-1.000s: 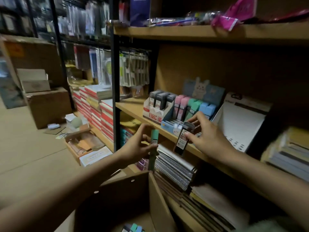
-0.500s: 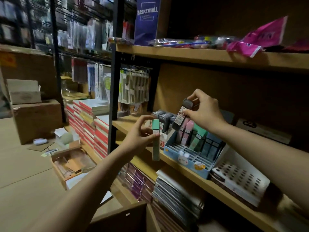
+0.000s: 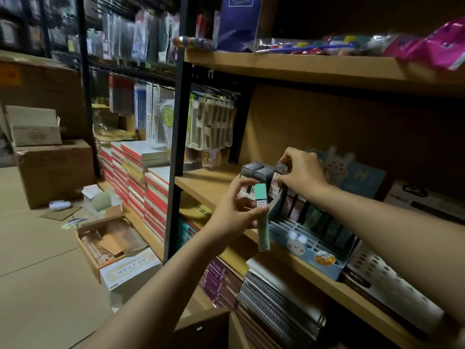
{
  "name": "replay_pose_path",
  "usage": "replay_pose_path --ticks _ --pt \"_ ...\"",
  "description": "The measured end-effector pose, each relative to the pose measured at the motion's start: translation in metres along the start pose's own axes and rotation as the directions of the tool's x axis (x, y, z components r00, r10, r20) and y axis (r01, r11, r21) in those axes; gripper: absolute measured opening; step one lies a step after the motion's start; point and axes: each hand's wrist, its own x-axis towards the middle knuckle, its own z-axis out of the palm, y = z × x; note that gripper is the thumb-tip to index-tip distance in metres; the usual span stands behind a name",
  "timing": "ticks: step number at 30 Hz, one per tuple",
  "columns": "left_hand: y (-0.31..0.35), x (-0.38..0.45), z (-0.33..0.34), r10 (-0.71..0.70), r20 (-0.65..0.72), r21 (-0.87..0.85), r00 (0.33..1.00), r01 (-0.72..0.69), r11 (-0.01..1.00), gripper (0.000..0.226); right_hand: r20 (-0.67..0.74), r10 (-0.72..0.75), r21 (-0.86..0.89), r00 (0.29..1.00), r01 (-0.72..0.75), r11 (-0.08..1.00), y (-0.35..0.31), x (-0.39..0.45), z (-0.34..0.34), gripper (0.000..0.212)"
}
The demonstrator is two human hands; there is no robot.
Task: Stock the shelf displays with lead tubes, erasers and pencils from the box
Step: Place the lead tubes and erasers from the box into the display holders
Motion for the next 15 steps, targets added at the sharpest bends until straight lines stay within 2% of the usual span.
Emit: replay_pose_path --ticks 8,10,12,13,15 --pt "-0.006 0.000 0.003 -0.006 -0.004 0.030 1.000 0.006 1.000 0.045 0.045 -0.016 -0.312 0.999 0.029 0.950 0.002 -0.003 0.011 0.030" --pt "-0.007 -0.001 0.004 0.002 -0.012 0.044 1.000 -0.002 0.999 0.046 -0.002 -0.046 -0.223 0.999 0.044 0.974 0.003 -0.006 0.003 0.036" --pt "-0.008 -0.002 0.006 0.019 -0.030 0.048 0.999 -0.018 0.999 0.048 -0.079 -0.062 0.025 0.995 0.064 0.998 0.006 -0.013 -0.011 0.033" --pt "-0.008 -0.003 0.009 0.031 -0.038 0.042 0.999 -0.029 0.999 0.049 -0.081 -0.068 0.129 0.994 0.078 0.989 0.007 -0.020 -0.019 0.028" --pt "-0.009 -0.004 0.016 0.047 -0.030 0.016 0.998 -0.047 0.999 0.051 0.009 -0.066 0.247 0.998 0.062 0.967 0.010 -0.043 -0.033 0.024"
